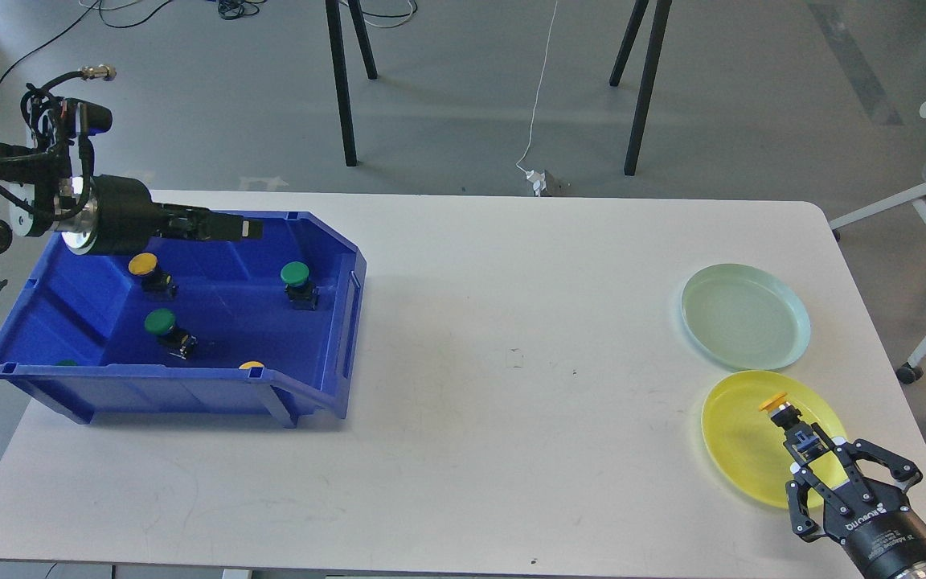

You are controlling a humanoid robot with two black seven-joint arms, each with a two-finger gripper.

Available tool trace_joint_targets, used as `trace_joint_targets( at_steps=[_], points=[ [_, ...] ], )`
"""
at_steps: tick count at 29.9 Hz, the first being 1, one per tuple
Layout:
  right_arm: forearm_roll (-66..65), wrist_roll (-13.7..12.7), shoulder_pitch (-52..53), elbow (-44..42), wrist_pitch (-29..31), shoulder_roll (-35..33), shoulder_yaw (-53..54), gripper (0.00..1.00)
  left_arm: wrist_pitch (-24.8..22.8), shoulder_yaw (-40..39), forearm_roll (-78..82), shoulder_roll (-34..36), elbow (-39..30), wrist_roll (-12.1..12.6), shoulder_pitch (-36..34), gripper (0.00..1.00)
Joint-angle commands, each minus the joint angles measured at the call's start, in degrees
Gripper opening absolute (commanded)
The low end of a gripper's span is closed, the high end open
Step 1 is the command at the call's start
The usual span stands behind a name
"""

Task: Pass button and place on color plate
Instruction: 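Release the button on the yellow plate and raise the right gripper, then lower the left gripper into the bin and grasp a green-capped button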

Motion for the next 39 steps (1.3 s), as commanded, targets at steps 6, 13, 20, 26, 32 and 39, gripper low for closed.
trace_joint_targets(
  at_steps=[6,13,20,26,32,39],
  points=[
    [6.8,0.1,0.0,0.3,5.2,-0.1,0.8,0.97,0.0,0.3,2.2,0.0,2.0,0.0,2.3,0.80],
    [6.6,0.0,5.7,6.3,5.2,-1.0,4.4,0.97,0.0,0.3,13.2,0.0,5.5,0.0,5.6,0.80],
    [4.8,-5.4,20.8,5.5,5.2,-1.6,4.1,0.97,0.0,-0.2,13.2,-0.1,7.7,0.0,7.0,0.80],
    [4.9,-6.6,25.4,5.5,5.2,-1.6,4.1,0.97,0.0,-0.3,12.8,-1.5,8.0,0.0,7.4,0.80],
    [4.8,-6.7,27.8,5.4,5.2,-1.8,3.9,0.97,0.0,-0.3,12.7,-3.6,9.9,0.0,8.1,0.80],
    [4.9,-6.7,27.1,5.4,5.2,-2.5,4.0,0.97,0.0,-0.4,12.5,-7.2,15.0,0.0,10.3,0.80]
  ],
)
